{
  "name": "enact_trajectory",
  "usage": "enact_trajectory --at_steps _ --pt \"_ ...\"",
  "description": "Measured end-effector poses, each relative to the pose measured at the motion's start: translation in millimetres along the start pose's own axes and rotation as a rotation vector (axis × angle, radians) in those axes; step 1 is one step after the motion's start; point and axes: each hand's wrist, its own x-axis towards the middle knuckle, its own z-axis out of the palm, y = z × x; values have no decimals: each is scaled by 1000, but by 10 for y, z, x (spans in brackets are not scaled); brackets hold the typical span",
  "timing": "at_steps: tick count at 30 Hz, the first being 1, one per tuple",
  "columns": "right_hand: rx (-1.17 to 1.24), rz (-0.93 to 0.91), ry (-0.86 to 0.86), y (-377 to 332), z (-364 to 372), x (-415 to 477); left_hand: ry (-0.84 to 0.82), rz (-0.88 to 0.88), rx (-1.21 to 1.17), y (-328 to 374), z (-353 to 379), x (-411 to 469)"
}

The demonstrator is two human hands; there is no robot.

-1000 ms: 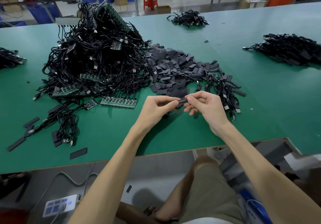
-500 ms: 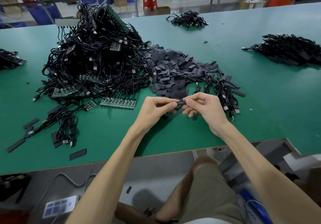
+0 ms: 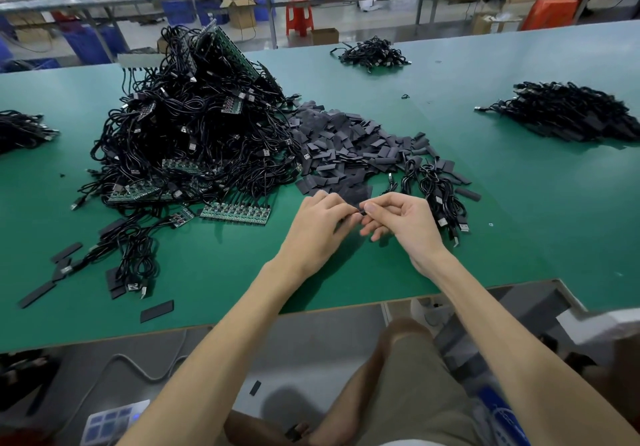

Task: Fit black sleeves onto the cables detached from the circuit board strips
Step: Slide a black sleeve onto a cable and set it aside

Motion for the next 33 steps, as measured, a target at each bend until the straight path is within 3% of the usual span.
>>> enact_trajectory --at_steps 3,9,14,20,24,28,33 --pt "4 -2 -1 -20 -2 -9 -62 -10 -42 31 -62 43" --pt "-59 -89 14 -46 43 -24 -154 -316 -377 42 -172 128" --pt "-149 -94 142 -14 84 -2 -69 -606 -915 21 -250 96" --pt "-484 -62 -34 64 143 22 20 -639 -1273 120 -340 192" --pt "-513 -95 -31 50 129 36 -84 -701 -1458 223 -374 316" --pt "-492 -33 18 92 146 44 -288 -731 -1500 367 -361 460" --pt "-585 -37 -17 65 135 34 -217 -580 -1472 541 -293 713"
